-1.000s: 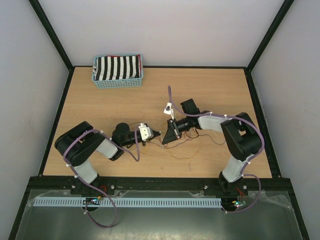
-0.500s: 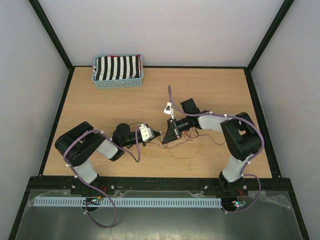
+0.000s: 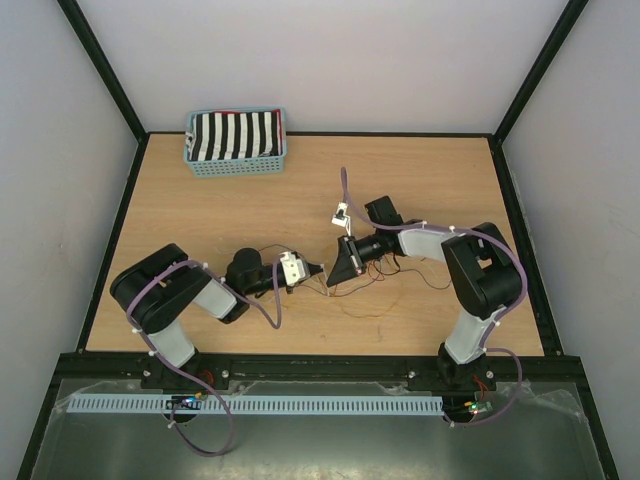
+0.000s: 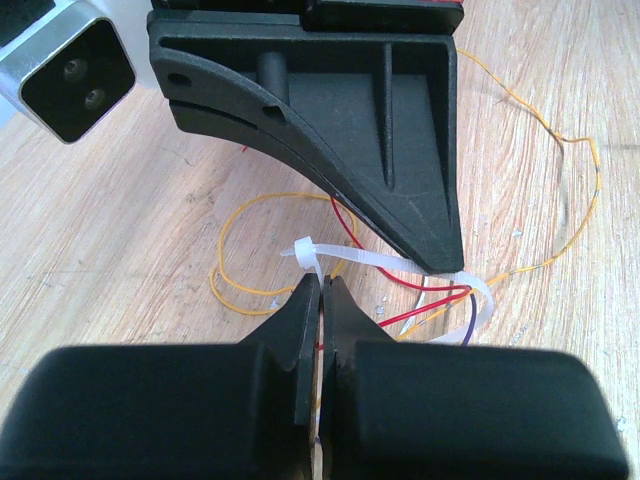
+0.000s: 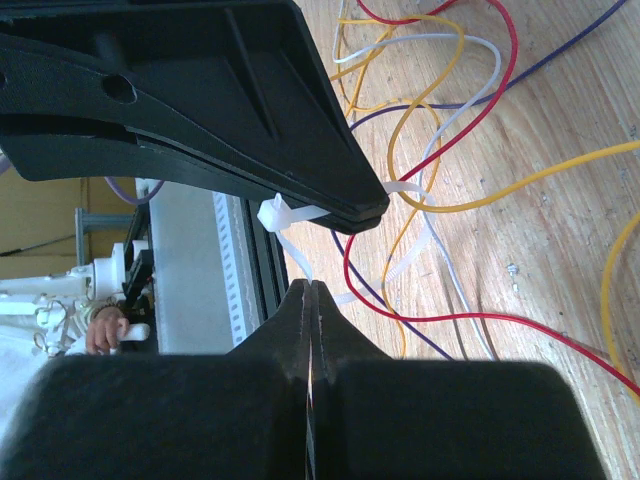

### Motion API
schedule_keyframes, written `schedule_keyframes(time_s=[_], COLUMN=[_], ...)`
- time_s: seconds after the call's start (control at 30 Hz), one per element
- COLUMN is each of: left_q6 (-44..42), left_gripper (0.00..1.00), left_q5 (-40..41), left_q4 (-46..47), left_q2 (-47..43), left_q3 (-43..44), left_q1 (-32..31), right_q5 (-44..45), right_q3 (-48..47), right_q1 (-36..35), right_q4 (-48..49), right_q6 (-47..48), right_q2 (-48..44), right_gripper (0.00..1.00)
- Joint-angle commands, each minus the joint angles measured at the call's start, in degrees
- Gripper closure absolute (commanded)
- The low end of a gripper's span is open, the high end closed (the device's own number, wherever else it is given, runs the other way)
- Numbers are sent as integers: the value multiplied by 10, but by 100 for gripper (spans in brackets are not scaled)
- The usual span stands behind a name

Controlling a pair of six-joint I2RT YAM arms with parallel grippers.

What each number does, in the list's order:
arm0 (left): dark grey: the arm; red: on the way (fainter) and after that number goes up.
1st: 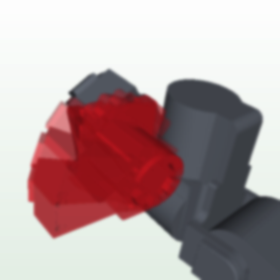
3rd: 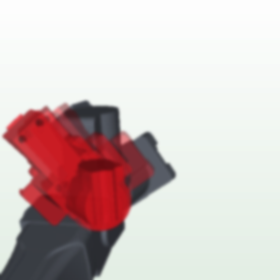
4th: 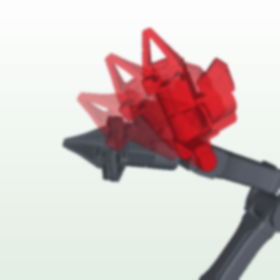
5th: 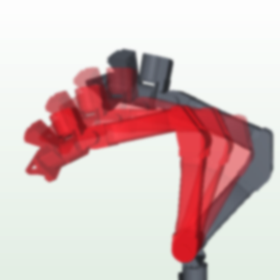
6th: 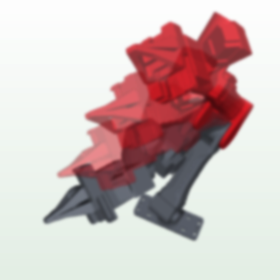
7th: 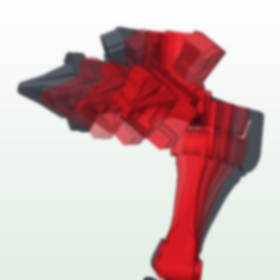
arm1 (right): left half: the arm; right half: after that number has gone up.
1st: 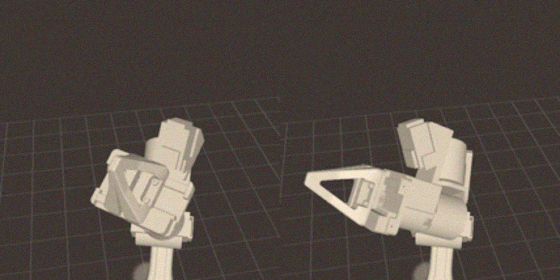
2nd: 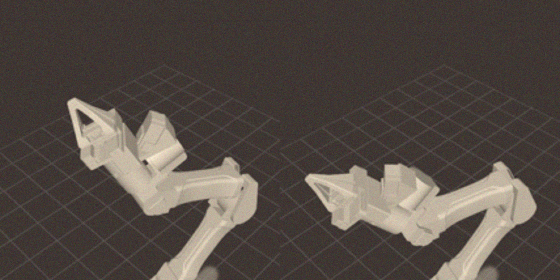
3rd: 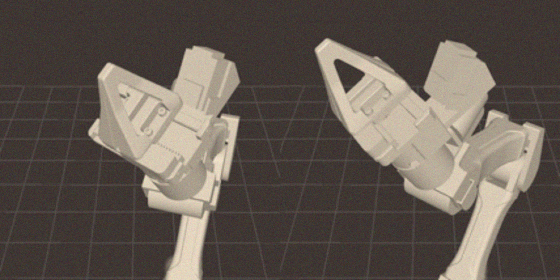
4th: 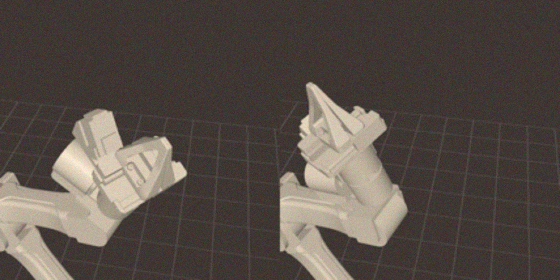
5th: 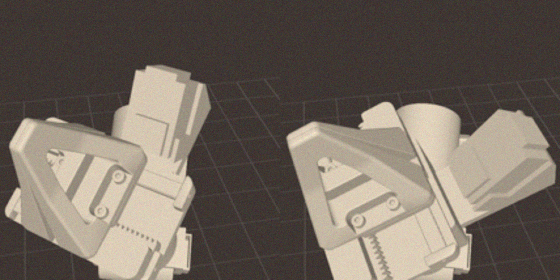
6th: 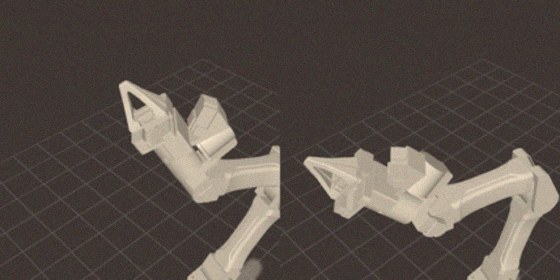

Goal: Zip-tie the wires
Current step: Tie the cable at the center of the board.

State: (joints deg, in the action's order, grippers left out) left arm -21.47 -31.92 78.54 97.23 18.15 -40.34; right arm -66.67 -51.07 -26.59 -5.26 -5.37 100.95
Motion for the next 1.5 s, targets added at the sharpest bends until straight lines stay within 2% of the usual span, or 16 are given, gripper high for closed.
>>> schedule_keyframes(time_s=[0.0, 0.53, 1.47], left_q6=[-14, -30, -49], left_gripper=[100, 100, 100], left_q5=[-2, 16, 28], left_q4=[19, 18, 18], left_q2=[-9, 0, 10], left_q3=[-8, -4, -4], left_q1=[-6, -19, -35], right_q5=[-24, -24, 36], right_q3=[-19, -32, -61], right_q1=[5, 5, 21], right_q4=[-13, -13, -12], right_q6=[-5, -17, -46], right_q2=[8, 12, 15], right_gripper=[100, 100, 100])
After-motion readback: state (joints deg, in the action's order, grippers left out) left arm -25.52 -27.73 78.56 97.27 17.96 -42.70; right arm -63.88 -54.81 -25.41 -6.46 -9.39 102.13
